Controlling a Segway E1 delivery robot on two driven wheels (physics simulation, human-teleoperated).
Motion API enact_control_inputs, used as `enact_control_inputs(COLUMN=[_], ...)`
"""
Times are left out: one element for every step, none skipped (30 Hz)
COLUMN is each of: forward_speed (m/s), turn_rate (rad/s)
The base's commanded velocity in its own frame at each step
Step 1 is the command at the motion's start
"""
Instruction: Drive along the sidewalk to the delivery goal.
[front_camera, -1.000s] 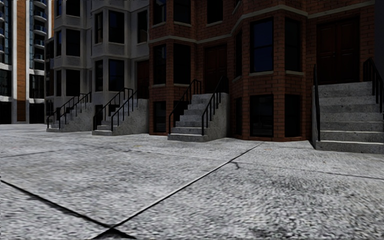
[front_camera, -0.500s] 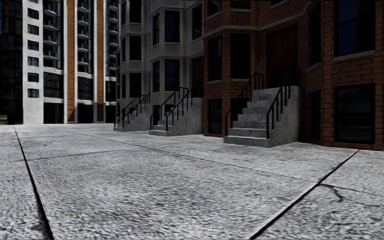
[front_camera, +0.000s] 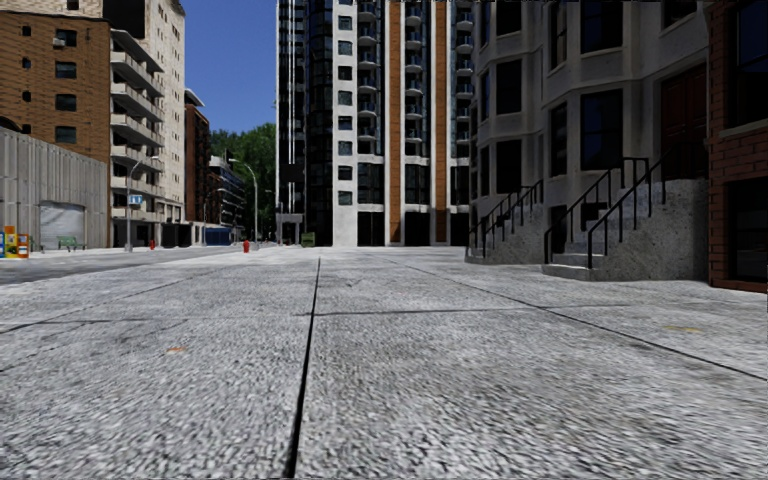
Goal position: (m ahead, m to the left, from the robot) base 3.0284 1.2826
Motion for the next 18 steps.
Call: enact_control_inputs(forward_speed=[1.73, 1.73, 1.73, 1.73, 1.73, 1.73, 1.73, 1.73, 1.73, 1.73, 1.73, 1.73, 1.73, 1.73, 1.73, 1.73, 1.73, 1.73], turn_rate=[0.95, 0.95, 0.84, 0.84, 0.38, 0.09, 0.00, 0.00, 0.00, 0.00, 0.00, 0.00, 0.00, 0.00, 0.02, 0.12, 0.23, 0.48])
